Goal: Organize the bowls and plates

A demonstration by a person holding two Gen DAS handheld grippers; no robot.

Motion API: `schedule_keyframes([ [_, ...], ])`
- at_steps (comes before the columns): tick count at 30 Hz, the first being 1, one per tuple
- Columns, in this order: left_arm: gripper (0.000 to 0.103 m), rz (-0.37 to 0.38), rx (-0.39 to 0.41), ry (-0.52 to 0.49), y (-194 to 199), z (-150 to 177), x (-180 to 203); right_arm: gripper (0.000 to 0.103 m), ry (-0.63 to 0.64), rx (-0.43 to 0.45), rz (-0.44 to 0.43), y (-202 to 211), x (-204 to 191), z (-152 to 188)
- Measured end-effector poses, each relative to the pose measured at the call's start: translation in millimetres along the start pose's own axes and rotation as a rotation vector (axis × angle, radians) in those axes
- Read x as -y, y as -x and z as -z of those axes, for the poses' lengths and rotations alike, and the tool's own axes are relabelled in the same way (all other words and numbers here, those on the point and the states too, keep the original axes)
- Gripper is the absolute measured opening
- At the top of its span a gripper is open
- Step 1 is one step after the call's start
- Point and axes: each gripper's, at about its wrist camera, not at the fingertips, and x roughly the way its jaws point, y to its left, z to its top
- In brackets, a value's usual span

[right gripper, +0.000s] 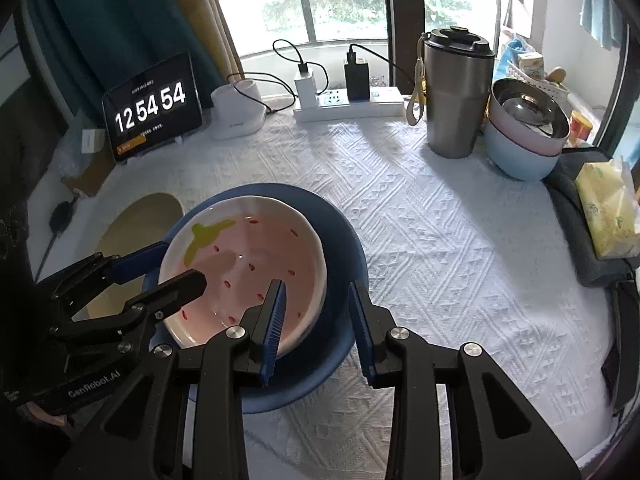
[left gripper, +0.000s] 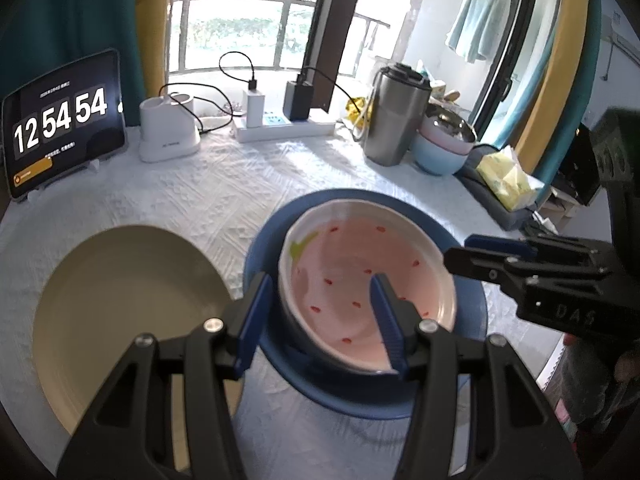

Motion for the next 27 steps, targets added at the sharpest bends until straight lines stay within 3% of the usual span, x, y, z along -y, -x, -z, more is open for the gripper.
schedule_keyframes([
  [4,0.053,0.009,0.019,0.027,7.8,-1.1,-7.4,0.034,-0.002,0.044,0.030,8.1,6.0,2.9],
  [16,0.053,-0.067,0.050,0.099,13.0,-1.8,-43.1,0.036,-0.044,0.171,0.043,21.6,24.4,15.1],
  [26,0.053,-0.107,-0.007,0.039,-7.5,7.8,-41.4,0.042,-0.104,0.148,0.046,-2.7,31.7,30.9],
  [27,0.053,-0.106,-0.007,0.034,-8.7,8.6,-41.4,0.050,-0.111,0.143,0.045,-5.6,32.5,32.7],
])
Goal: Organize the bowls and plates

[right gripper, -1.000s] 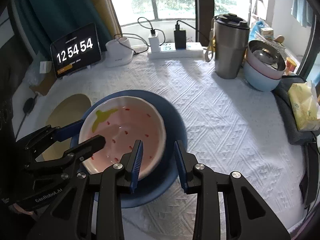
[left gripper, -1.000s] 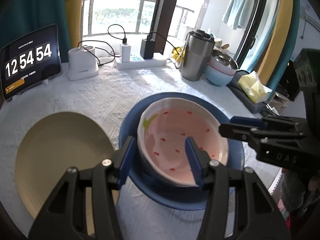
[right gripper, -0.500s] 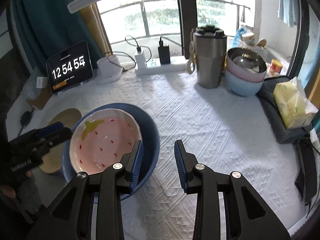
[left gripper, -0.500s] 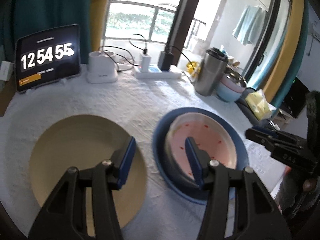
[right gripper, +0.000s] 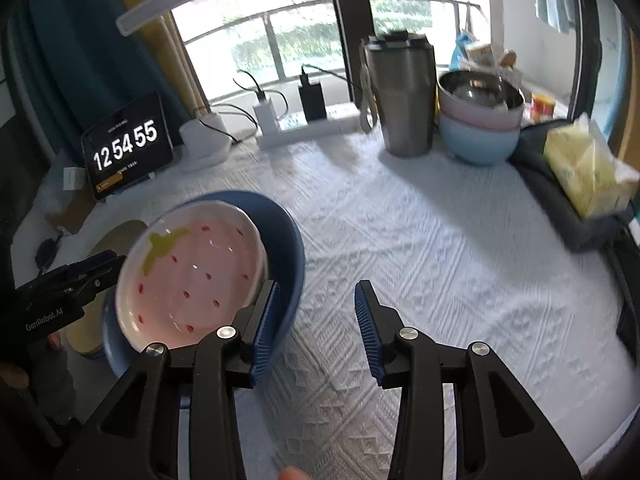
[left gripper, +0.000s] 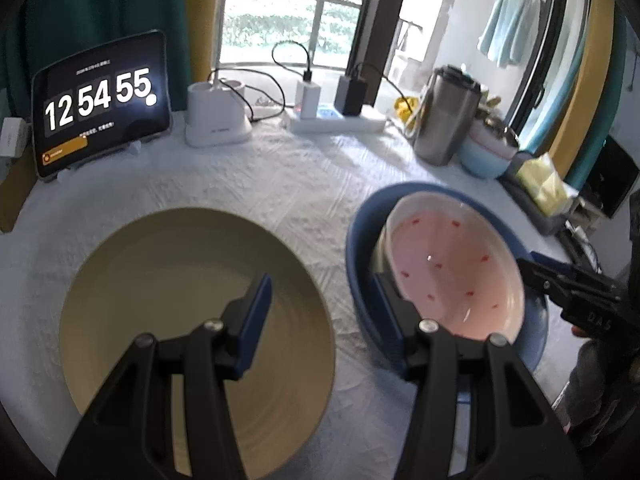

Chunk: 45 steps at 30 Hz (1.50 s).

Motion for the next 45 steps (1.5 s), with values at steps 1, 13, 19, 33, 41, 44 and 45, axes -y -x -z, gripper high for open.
schedule_keyframes([
  [1,0.053,0.002,0.004,-0.004,0.6,0.6,0.0,0.055,-0.002,-0.009,0.004,-2.0,-0.3,1.1],
  [13,0.053,-0.024,0.076,-0.013,3.0,8.0,4.2,0.059,-0.334,-0.003,-0.023,-13.2,19.0,18.7],
  [19,0.052,-0.007,0.085,0.019,2.7,9.3,0.6,0.062,-0.379,-0.031,-0.052,-18.6,26.9,18.0],
  [33,0.039,0.005,0.135,0.043,4.0,13.7,6.3,0.056,-0.343,0.016,-0.028,-15.4,18.8,20.1],
  [41,0.039,0.013,0.135,0.073,3.5,13.8,4.7,0.026,-0.291,0.065,-0.022,-8.2,2.1,19.1],
  [44,0.039,0.012,0.137,0.078,3.7,14.3,5.0,0.015,-0.265,0.082,-0.015,-6.5,-5.3,18.0],
  [45,0.039,0.010,0.143,0.081,3.8,15.0,5.4,0.014,-0.254,0.089,-0.012,-5.9,-7.5,18.0],
])
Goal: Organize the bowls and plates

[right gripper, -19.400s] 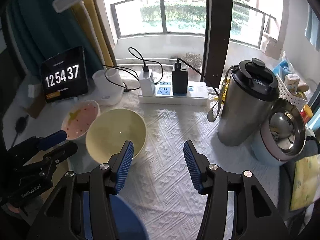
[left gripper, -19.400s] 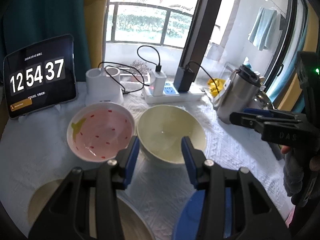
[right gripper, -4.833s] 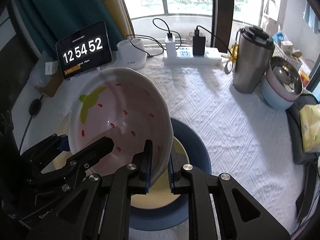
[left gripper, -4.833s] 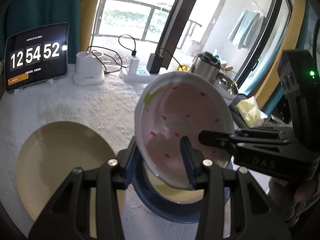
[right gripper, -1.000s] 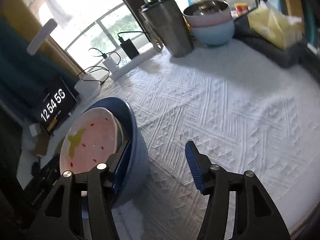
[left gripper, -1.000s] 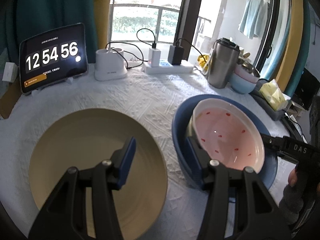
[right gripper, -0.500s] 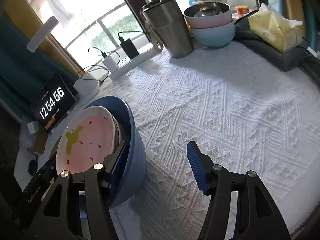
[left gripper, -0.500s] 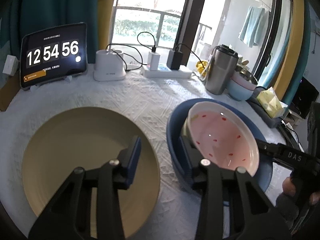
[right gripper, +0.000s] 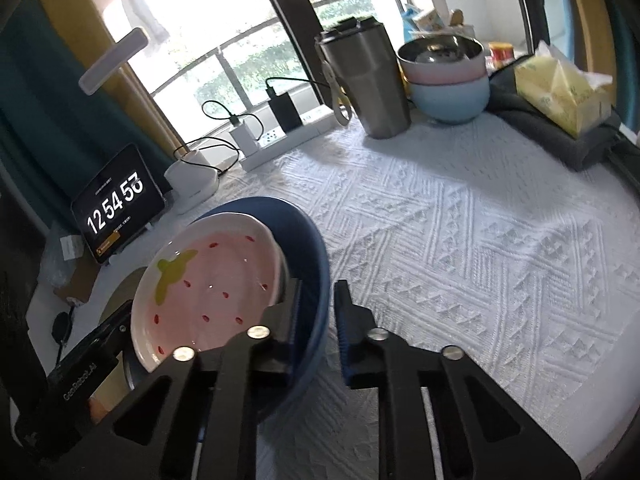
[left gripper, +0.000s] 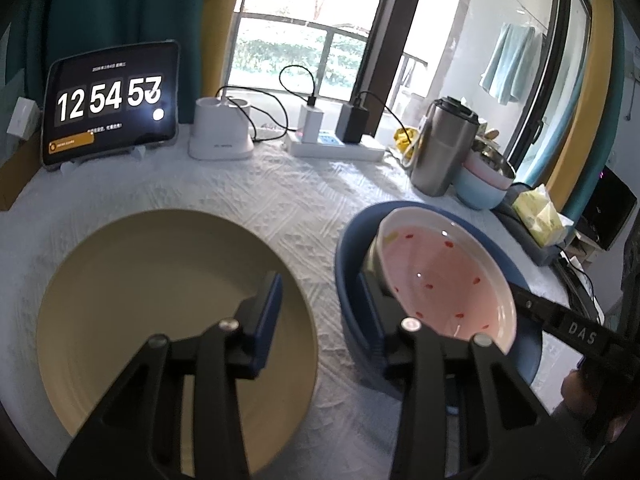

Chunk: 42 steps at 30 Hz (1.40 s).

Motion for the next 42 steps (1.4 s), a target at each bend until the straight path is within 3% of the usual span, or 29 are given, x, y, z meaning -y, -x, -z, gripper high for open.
schedule_keyframes([
  [3,0.037,-0.001,0.016,-0.008,0.8,1.9,2.1,0.013,-0.005,0.013,0.002,0.2,0.0,0.8],
  [8,0.012,-0.009,0.045,-0.066,3.6,4.2,16.7,0.013,-0.021,0.047,0.003,1.7,-0.3,3.9],
  [25,0.011,0.018,0.055,-0.058,4.5,3.9,16.5,0.013,-0.013,0.090,0.025,4.9,-3.6,7.4],
  [29,0.011,0.041,-0.005,-0.055,-1.0,-4.1,12.8,0.013,-0.009,0.080,0.024,4.9,-3.1,6.3],
  [36,0.011,0.164,-0.160,0.124,-19.5,-20.3,-10.5,0.013,0.007,0.067,0.029,4.2,-3.9,5.2],
  [42,0.012,0.119,-0.206,0.083,-32.5,-26.3,-3.1,0.015,0.047,0.060,0.057,1.6,-6.4,2.5],
])
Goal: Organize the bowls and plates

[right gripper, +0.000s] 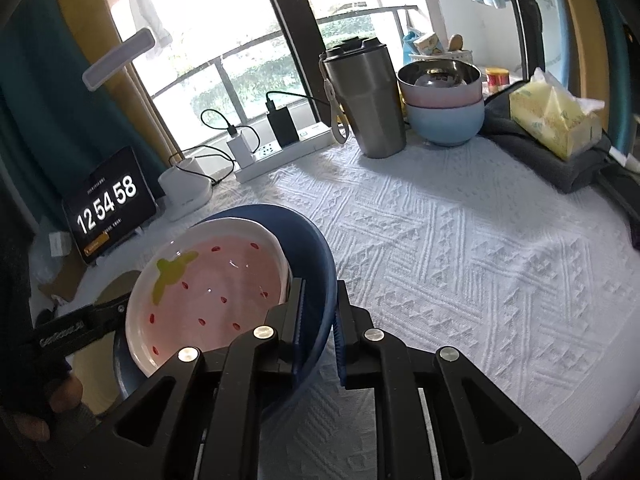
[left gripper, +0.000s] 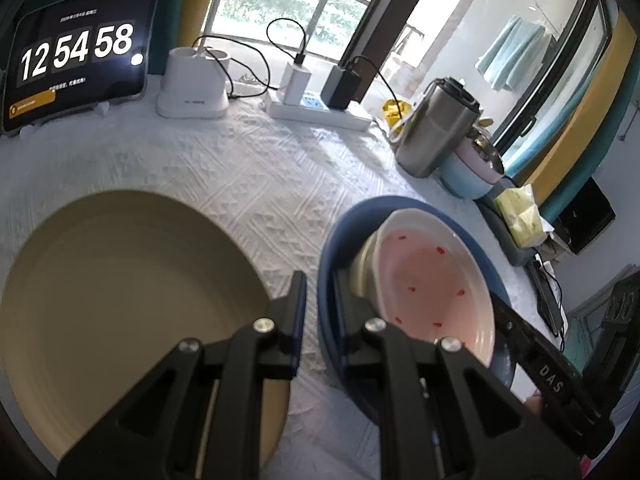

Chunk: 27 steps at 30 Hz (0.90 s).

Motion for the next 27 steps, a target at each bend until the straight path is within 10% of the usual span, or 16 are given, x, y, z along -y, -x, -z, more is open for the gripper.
schedule_keyframes([
  [11,0.011,-0.036,0.025,-0.039,-3.2,-1.6,3.4,0.026,-0.098,-0.085,-0.049,-8.5,20.0,-8.7],
  [13,0.004,-0.017,0.040,-0.024,-1.8,0.4,4.2,0.012,-0.090,-0.076,-0.054,-7.4,15.0,-7.8],
  [27,0.005,0.022,0.059,-0.034,9.5,5.6,13.2,0.011,-0.050,-0.016,0.004,7.7,6.9,-12.0],
])
